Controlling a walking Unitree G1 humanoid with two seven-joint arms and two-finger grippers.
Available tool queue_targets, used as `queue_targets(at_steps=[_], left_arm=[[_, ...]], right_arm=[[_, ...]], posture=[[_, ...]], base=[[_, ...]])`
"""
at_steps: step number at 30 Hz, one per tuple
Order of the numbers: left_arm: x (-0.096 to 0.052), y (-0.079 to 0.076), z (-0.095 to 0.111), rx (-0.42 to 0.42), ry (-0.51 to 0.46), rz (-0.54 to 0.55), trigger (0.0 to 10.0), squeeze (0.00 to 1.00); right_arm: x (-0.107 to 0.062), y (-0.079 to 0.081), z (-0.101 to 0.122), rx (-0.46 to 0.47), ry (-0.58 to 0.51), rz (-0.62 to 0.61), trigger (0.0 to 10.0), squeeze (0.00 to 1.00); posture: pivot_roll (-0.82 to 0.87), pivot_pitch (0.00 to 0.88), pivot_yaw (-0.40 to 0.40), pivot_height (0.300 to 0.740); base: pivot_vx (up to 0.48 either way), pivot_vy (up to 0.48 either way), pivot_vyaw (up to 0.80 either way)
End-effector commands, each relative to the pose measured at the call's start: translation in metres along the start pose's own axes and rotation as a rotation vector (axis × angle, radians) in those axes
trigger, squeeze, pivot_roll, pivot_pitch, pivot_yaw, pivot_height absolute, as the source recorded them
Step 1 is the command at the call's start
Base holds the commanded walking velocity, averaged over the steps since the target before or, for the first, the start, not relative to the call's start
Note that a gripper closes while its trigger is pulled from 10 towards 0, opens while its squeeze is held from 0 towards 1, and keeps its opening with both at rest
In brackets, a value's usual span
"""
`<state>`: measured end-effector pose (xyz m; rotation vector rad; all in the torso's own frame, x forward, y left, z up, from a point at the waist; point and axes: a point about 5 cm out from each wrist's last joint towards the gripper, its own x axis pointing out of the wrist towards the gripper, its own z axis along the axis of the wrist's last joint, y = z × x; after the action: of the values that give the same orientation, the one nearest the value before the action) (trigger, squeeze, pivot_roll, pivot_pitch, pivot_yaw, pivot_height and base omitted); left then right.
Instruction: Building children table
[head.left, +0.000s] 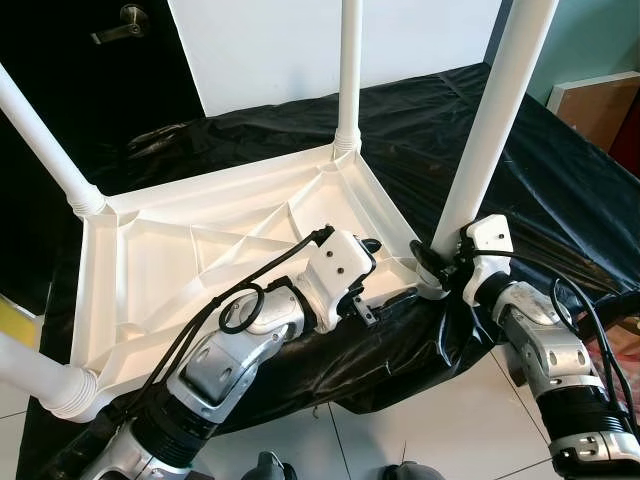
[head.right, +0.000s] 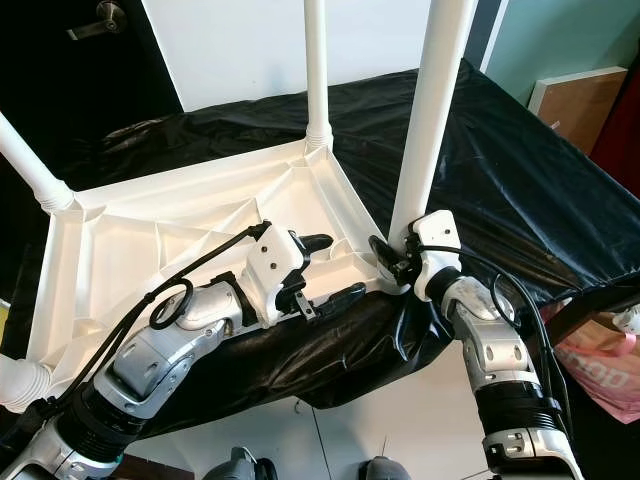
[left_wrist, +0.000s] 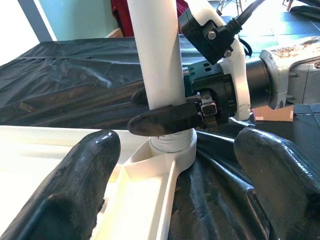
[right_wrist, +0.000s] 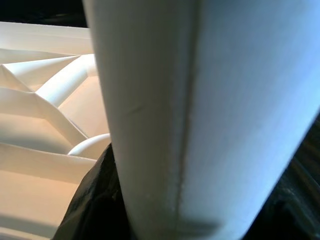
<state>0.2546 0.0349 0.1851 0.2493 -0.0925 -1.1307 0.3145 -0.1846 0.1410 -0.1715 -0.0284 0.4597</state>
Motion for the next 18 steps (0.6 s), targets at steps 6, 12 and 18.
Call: queue_targets(at_steps=[6, 12, 18], left_arm=[[-0.0009, -0.0067, 0.0017, 0.0, -0.003, -0.109, 10.0, 0.0], [-0.0008, -0.0068, 0.0011, 0.001, -0.001, -0.11, 10.0, 0.0], [-0.0008, -0.007, 0.001, 0.0, -0.001, -0.11, 10.0, 0.0]], right_arm=[[-0.0044, 0.0042, -0.0137, 0.067, 0.055, -0.126, 10.0, 0.0], [-0.0055, 0.0047, -0.0158, 0.13, 0.064, -0.289, 10.0, 0.0], [-0.0056, 0.0112, -0.0176, 0.153, 0.068, -0.337, 10.0, 0.0]], posture=[[-0.08, 0.083, 0.063, 0.74], [-0.08, 0.083, 0.063, 0.74], [-0.08, 0.083, 0.062, 0.74]], base=[[0.0, 0.0, 0.0], [0.0, 0.0, 0.0], [0.0, 0.0, 0.0]])
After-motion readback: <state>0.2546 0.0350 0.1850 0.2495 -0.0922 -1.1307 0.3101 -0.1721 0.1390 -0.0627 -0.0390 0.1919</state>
